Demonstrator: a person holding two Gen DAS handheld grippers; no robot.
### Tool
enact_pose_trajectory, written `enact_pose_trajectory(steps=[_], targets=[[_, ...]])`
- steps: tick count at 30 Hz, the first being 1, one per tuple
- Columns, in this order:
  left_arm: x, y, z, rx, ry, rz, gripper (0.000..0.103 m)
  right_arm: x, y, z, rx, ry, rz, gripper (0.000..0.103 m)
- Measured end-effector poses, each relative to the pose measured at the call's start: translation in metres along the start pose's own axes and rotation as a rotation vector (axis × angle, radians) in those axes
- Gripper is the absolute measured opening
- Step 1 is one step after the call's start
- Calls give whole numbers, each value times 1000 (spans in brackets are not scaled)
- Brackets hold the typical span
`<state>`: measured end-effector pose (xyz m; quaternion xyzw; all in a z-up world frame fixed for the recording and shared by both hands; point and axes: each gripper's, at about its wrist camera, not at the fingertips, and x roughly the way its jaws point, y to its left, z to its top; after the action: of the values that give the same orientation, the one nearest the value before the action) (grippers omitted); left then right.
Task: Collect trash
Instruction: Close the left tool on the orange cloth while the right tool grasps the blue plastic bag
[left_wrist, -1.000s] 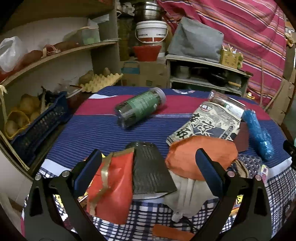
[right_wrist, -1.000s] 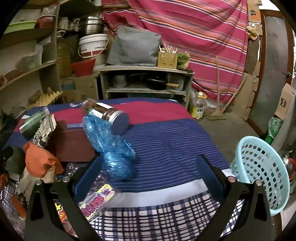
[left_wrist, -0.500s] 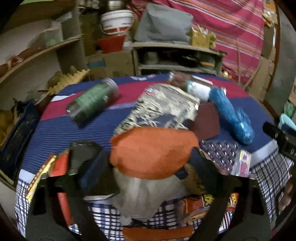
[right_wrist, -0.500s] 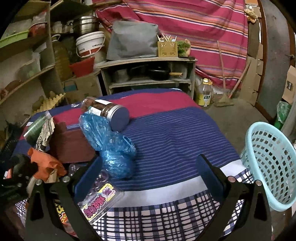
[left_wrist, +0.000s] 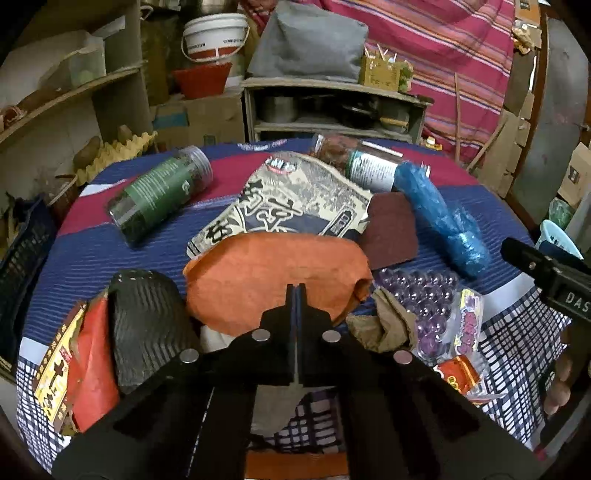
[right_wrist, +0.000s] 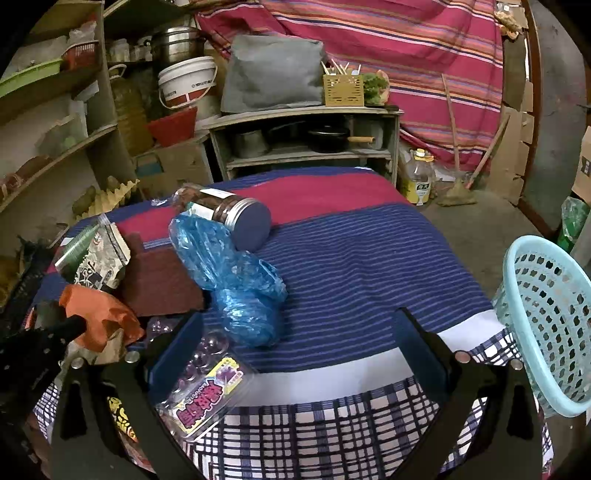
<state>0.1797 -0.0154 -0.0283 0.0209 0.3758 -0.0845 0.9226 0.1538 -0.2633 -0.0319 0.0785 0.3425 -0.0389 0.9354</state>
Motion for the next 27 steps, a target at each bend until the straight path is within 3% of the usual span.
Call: enact_pose_trajectory(steps=[3,8,9,10,12,13,18,21,23,27], targets=[[-13,-1,1,7,-51,9,0,-1,1,-1,-4,0,7,99],[-16,5,0,28,-45,59,0,-2,2,-1,-26,-12,-26,99],[-15,9,-1,33,-36,72,15,-1,1,-1,-22,-9,-27,99],[-14,13,-1,25,-30,79,42,-1,-1,-1,-17,-7,-27,99],[-14,23,0,-15,-34,92,79,1,-4,-1,0,1,-20,99],[-14,28,2,-33,-39,83,82,1,-5,0,5,3,-19,99],[3,43,10,-83,-7,12,83,4,-9,0,17,11,-14,99],[13,35,15,13,-6,46,83,7,-11,-1,26,16,-11,99],[25,37,19,21,23,18,82,8,-15,0,35,21,-10,99],[31,36,16,24,44,-51,63,12,-16,0,47,30,-6,99]])
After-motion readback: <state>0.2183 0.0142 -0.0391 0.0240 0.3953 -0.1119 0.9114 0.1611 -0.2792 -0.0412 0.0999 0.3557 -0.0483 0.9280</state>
